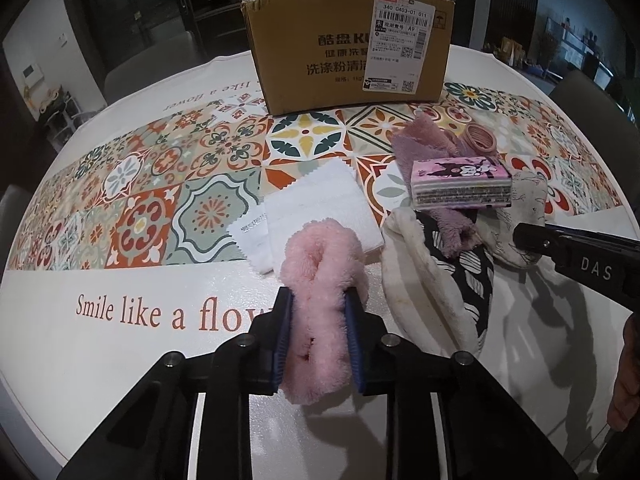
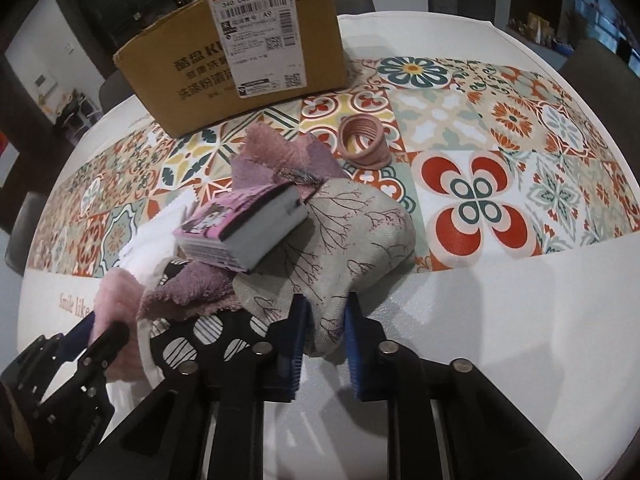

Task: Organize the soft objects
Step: 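Lift the pink scrunchie with the left tool while the right tool grasps and lifts the grey pouch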

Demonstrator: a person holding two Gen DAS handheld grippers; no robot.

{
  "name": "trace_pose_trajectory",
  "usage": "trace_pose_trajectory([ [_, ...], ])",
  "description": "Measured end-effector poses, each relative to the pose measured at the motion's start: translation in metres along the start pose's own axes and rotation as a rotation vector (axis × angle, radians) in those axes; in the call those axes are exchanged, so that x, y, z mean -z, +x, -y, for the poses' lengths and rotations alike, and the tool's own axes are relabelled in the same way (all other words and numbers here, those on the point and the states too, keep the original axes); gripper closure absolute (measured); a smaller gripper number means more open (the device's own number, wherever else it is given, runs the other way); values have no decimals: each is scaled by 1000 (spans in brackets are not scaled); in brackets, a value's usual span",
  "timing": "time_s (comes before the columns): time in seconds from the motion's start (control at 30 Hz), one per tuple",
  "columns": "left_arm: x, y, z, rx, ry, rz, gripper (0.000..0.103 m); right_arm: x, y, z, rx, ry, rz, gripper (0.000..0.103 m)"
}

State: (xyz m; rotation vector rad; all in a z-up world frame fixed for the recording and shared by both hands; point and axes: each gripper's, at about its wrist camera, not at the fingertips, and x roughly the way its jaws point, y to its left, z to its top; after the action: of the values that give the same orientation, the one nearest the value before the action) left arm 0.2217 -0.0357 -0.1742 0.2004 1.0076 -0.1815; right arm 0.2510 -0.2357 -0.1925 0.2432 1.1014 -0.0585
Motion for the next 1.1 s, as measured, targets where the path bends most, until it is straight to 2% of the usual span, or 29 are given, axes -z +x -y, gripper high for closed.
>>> trace_pose_trajectory([
  [0.33, -7, -26, 0, 9, -32, 72, 79, -2, -34, -3, 19, -31, 74, 94],
  [0.6, -16, -53, 7, 30, -15, 156, 79, -2, -57, 3, 27, -14, 108, 95],
  [1.1, -43, -95, 15, 43, 16, 307, 79, -18, -120, 0, 8, -16, 266, 95],
])
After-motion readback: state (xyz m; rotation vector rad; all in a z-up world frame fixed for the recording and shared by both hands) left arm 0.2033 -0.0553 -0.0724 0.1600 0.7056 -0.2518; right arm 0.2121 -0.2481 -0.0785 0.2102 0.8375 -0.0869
